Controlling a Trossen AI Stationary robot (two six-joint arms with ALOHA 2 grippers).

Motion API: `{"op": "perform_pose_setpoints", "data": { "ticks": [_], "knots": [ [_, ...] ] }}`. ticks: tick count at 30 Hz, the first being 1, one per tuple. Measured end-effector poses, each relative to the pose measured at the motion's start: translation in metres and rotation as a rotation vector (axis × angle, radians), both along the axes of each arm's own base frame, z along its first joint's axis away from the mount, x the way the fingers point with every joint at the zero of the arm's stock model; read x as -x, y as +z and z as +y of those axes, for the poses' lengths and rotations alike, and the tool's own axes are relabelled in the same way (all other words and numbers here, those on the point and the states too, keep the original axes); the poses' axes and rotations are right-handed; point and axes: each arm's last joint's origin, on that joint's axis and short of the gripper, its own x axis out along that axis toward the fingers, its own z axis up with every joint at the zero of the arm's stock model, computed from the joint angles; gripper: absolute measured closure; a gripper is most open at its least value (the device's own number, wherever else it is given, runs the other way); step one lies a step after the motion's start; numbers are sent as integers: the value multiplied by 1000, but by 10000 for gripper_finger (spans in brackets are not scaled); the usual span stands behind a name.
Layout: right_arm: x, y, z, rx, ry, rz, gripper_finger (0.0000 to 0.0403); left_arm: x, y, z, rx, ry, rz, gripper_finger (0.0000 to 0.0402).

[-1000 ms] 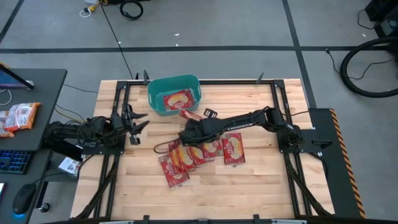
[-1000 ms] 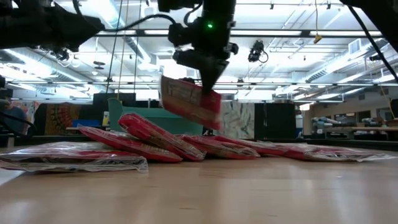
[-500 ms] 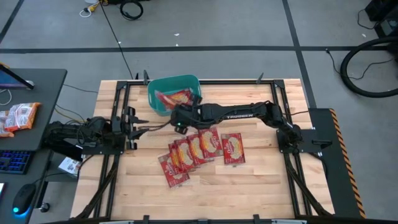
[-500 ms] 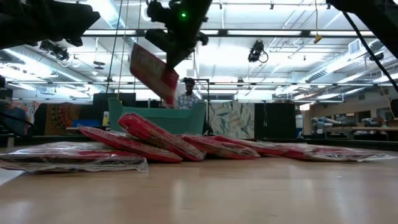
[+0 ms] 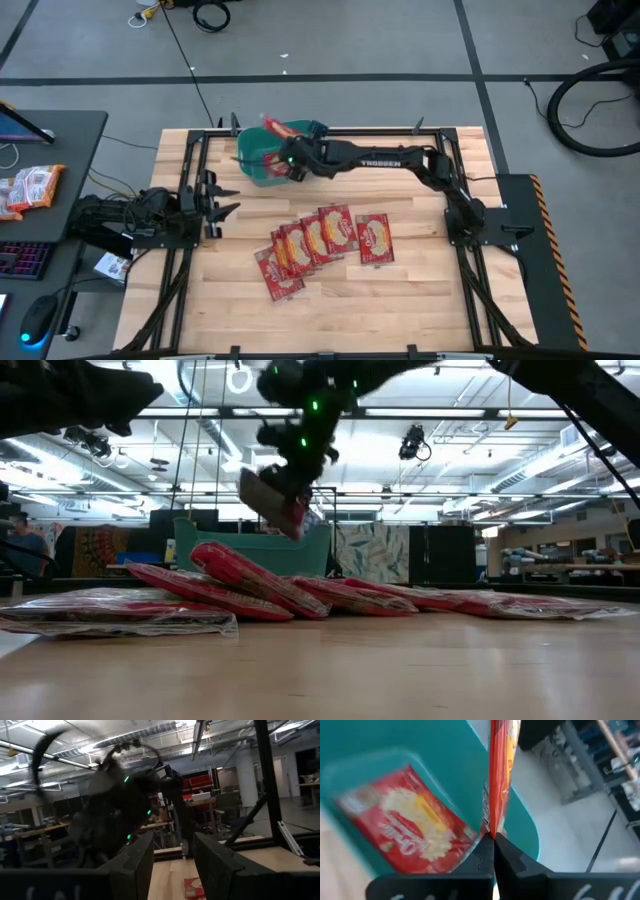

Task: Sort popcorn bags into baskets
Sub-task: Put the red popcorn bag into the blue container

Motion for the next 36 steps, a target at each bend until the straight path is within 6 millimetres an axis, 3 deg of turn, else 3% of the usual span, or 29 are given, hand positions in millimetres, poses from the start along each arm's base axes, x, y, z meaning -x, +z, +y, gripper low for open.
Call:
{"op": "perform_pose_setpoints", "data": {
  "ticks": [5, 10, 17, 22, 28, 36],
  "knots": [
    [8, -24, -21, -97, 25, 24, 379, 0, 0, 1, -2, 20, 2, 260],
    [11, -36, -21, -154, 85, 82, 334, 0, 0, 1, -3, 20, 2, 260],
    [6, -36, 1, -124, 133, 115, 268, 0, 0, 1, -3, 20, 2, 260],
    [2, -18, 18, -63, 111, 111, 236, 0, 0, 1, -2, 20, 2, 260],
    [-1, 12, 42, -122, 75, 13, 222, 0, 0, 1, -2, 20, 3, 260],
    [5, 8, 79, -342, 48, 4, 223, 0, 0, 1, -2, 20, 6, 260]
  ]
}}
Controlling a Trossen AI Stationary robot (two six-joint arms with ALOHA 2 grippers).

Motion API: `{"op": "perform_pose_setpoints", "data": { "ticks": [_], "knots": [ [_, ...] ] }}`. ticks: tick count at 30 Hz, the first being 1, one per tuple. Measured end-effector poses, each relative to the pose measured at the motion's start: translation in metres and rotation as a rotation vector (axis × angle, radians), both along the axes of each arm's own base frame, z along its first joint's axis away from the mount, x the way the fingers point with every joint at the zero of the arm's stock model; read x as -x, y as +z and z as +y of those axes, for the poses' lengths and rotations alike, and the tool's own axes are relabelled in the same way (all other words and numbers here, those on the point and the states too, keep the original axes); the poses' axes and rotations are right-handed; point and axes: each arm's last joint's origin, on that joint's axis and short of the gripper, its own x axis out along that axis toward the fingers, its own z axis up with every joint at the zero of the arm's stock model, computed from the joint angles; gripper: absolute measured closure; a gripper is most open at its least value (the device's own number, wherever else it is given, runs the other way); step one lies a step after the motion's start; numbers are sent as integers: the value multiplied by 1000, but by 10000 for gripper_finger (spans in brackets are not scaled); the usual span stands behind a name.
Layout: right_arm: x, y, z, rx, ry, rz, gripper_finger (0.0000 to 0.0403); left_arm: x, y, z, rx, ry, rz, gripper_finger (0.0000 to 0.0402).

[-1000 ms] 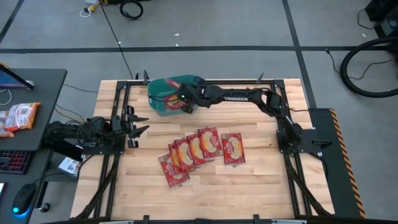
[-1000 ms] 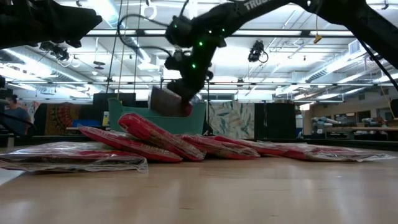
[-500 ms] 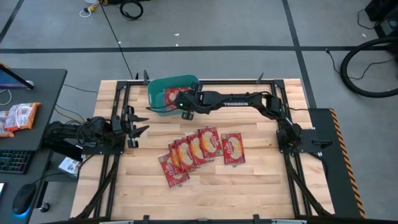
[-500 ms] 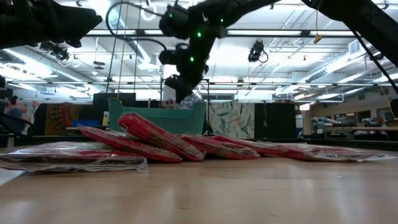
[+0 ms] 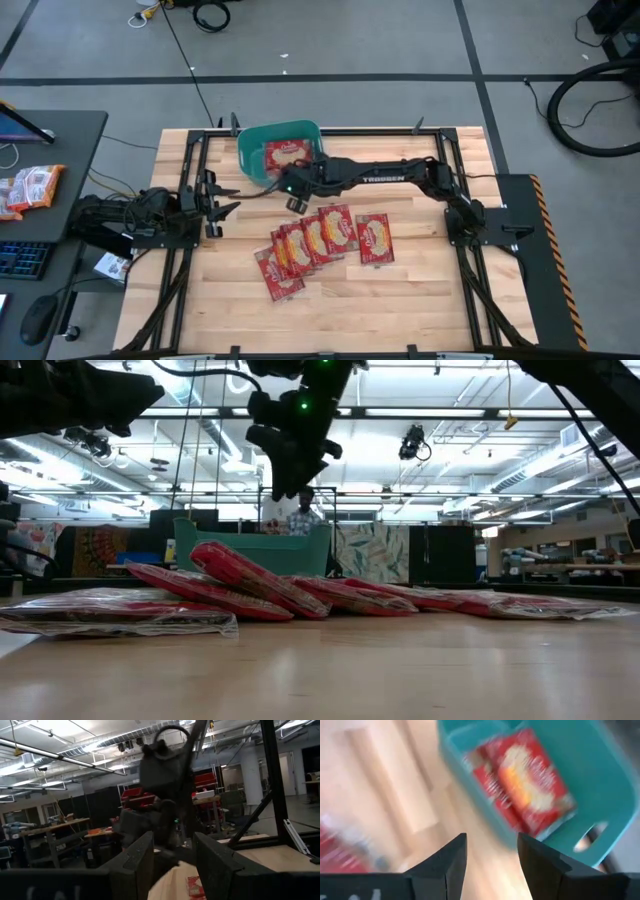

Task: Sort popcorn bags into baskets
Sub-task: Put the red popcorn bag into the blue container

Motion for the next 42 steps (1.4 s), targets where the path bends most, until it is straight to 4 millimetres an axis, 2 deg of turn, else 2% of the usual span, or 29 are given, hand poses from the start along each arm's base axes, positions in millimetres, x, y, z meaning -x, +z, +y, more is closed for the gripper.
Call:
{"op": "perform_pose_setpoints", "data": {
  "ticks": [6, 11, 30, 42],
  "knots": [
    [13, -7, 22, -167, -76, 88, 224, 0, 0, 0, 0, 0, 0, 260],
    [20, -10, 39, -231, -128, 137, 224, 0, 0, 0, 0, 0, 0, 260],
    [33, -15, 88, -248, -219, 170, 224, 0, -1, 0, 0, 0, 8, 260],
    [48, -55, 108, -289, -295, 279, 224, 0, -1, 0, 4, 13, 11, 260]
  ]
}}
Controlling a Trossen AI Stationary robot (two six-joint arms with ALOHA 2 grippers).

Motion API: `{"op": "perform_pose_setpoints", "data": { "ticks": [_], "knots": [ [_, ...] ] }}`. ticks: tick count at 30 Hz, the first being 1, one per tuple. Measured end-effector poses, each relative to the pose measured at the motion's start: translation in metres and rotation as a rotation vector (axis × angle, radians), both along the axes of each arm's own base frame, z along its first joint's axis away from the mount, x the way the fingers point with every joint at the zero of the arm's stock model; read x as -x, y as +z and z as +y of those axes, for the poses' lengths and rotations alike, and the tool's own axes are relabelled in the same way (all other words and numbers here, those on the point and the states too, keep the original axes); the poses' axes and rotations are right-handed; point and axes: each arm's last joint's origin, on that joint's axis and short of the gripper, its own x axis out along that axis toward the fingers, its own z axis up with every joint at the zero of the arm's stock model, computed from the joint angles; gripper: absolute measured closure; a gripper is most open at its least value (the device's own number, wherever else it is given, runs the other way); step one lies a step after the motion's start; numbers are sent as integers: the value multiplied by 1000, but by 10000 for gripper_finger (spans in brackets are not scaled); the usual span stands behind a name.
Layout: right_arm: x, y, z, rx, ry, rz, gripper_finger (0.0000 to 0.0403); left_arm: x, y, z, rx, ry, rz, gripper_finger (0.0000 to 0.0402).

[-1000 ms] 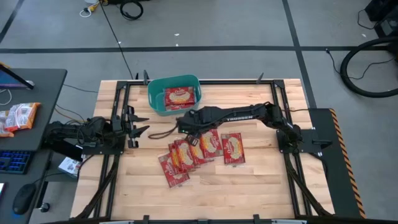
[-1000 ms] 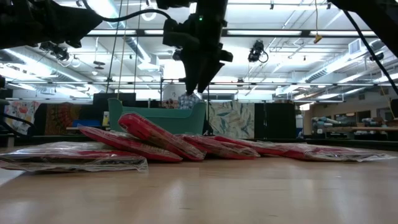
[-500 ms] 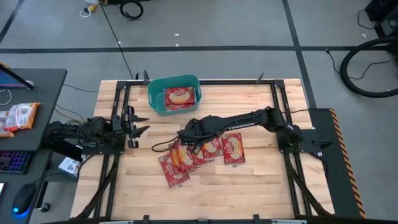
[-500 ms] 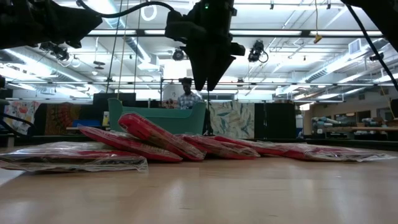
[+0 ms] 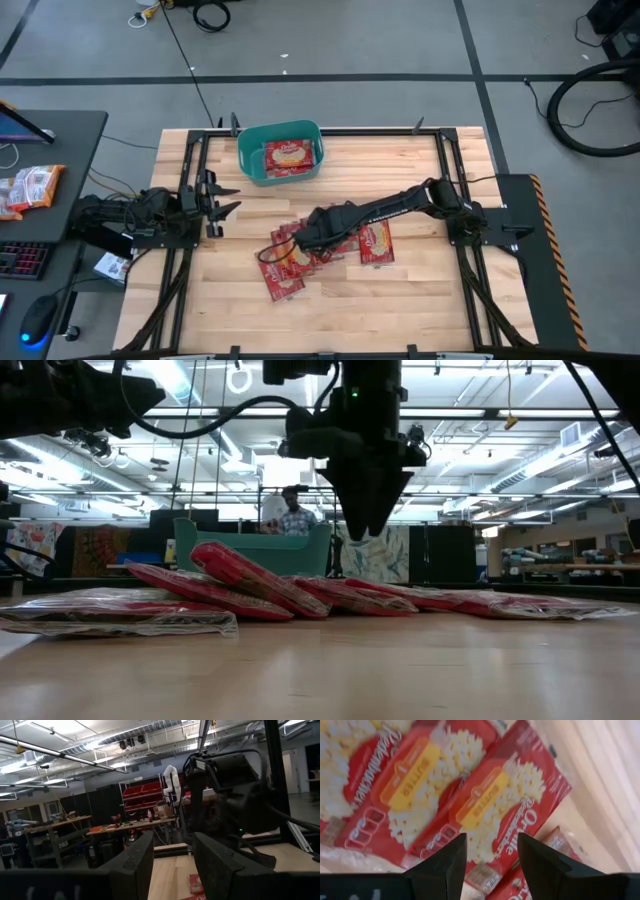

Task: Sort popcorn bags into baskets
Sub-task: Put the red popcorn bag into the blue container

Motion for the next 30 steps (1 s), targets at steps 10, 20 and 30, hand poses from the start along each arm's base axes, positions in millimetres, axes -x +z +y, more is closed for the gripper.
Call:
{"op": "perform_pose_setpoints", "data": {
  "ticks": [10, 20, 30],
  "knots": [
    [3, -3, 1, -17, 4, 36, 224, 0, 0, 0, 0, 2, 0, 260],
    [7, -3, 2, -21, 3, 69, 224, 0, 0, 0, 0, 2, 3, 260],
    [7, -3, 8, -24, -1, 60, 231, 0, 0, 0, 0, 2, 4, 260]
  ]
}}
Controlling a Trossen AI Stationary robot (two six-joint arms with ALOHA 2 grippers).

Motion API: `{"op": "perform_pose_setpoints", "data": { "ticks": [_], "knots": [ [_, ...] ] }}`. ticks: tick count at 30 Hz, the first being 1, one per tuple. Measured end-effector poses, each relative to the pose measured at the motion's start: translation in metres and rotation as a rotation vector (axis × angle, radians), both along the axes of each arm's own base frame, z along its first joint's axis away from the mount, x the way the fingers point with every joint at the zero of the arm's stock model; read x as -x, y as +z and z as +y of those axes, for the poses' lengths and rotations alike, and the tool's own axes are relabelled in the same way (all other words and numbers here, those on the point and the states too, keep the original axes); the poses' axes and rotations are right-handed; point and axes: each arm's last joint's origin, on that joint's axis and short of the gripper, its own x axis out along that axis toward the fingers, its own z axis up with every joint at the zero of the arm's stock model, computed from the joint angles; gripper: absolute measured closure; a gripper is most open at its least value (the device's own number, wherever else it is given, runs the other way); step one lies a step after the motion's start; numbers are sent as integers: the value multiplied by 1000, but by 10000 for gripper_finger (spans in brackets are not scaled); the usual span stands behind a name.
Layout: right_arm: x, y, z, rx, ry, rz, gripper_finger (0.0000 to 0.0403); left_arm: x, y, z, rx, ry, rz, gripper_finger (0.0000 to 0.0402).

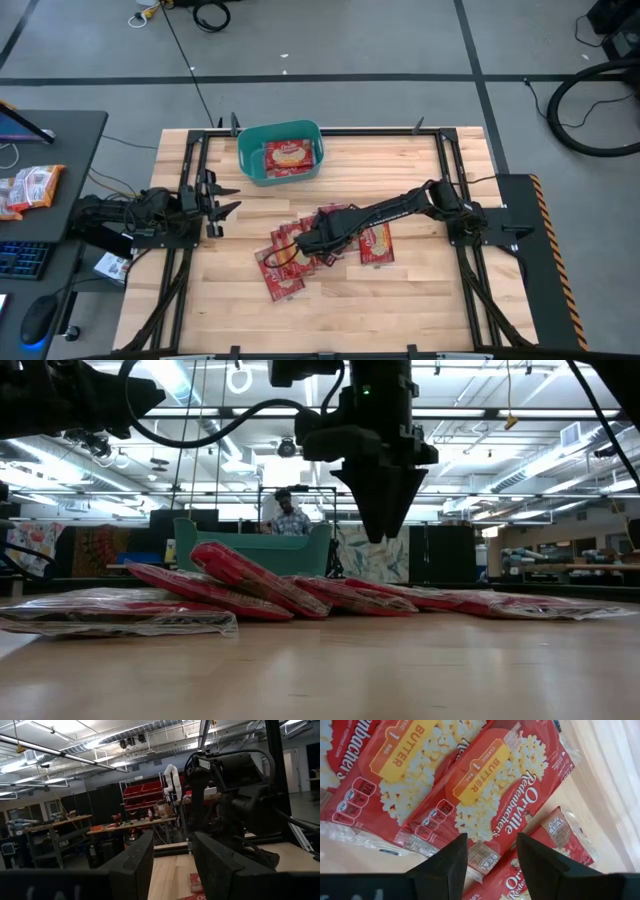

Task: Sort popcorn bags into baskets
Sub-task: Put the red popcorn bag into the blue container

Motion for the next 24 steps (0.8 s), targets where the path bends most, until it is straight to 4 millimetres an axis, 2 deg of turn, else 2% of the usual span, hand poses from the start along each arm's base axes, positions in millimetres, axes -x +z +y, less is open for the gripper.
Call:
{"op": "perform_pose_setpoints", "data": {
  "ticks": [6, 9, 11, 17, 24],
  "knots": [
    [-7, 0, -13, -34, -57, -44, 231, 0, 0, 1, 5, 18, 1, 260],
    [-3, 0, -19, -36, -74, 2, 227, 0, 0, 1, -9, 34, 7, 260],
    [-3, 0, -20, -38, -27, 18, 225, 0, -1, 1, -9, 46, 11, 260],
    [-9, -4, 10, 18, 284, -56, 224, 0, 0, 1, -9, 58, 12, 260],
    [8, -26, 41, 42, 428, 29, 210, 0, 0, 1, -9, 58, 11, 260]
  ]
}}
